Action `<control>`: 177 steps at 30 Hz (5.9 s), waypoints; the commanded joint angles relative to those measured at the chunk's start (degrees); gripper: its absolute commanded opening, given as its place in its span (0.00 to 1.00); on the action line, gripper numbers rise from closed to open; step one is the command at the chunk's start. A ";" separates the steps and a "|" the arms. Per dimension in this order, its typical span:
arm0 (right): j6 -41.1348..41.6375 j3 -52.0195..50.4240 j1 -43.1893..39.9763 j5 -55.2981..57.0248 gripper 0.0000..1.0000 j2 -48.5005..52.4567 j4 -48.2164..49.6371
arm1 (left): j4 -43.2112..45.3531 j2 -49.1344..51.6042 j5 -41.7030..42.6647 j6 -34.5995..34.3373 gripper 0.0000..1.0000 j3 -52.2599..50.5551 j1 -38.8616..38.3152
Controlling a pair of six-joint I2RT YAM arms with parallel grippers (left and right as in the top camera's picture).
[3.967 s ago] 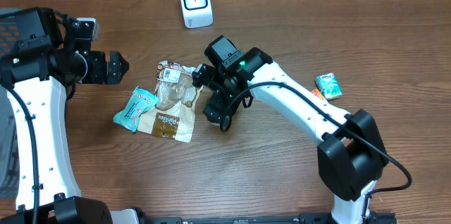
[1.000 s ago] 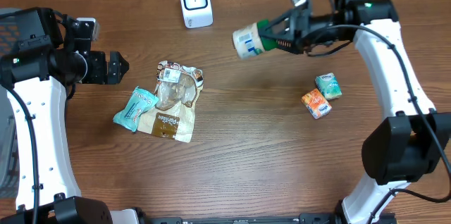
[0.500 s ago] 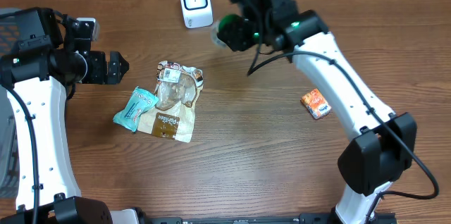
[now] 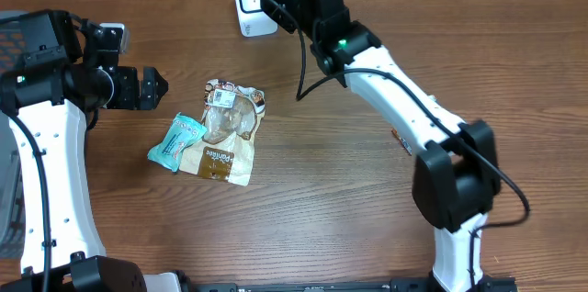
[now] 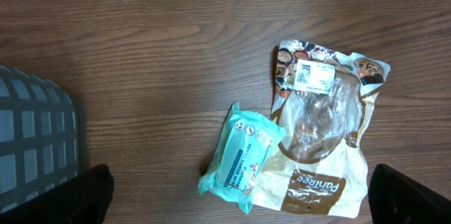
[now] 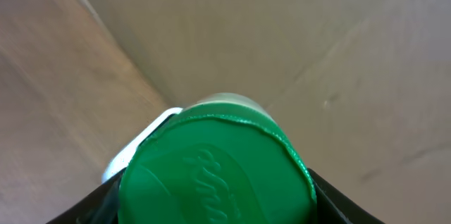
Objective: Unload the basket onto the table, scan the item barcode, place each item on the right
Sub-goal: 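Hold the jar in front of the scanner with the right gripper, then carry the jar right, set it beside the small packs, release, then move the right gripper left to the clear-and-brown bread bag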
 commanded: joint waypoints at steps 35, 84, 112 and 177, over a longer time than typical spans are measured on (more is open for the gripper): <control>-24.04 1.73 -0.26 0.57 0.48 20.35 33.64 | 0.00 -0.26 0.66 0.81 0.99 1.33 -0.04; 26.53 -12.17 -6.80 -2.19 0.45 -5.79 -57.24 | 0.00 -0.26 0.66 0.81 0.99 1.33 -0.04; 28.22 -13.92 -22.36 -2.45 1.00 -6.08 -57.88 | 0.00 -0.26 0.66 0.81 1.00 1.33 -0.04; 72.15 -18.23 3.43 -28.57 0.55 6.32 -20.22 | -1.86 1.25 24.57 -4.31 0.91 0.28 -0.92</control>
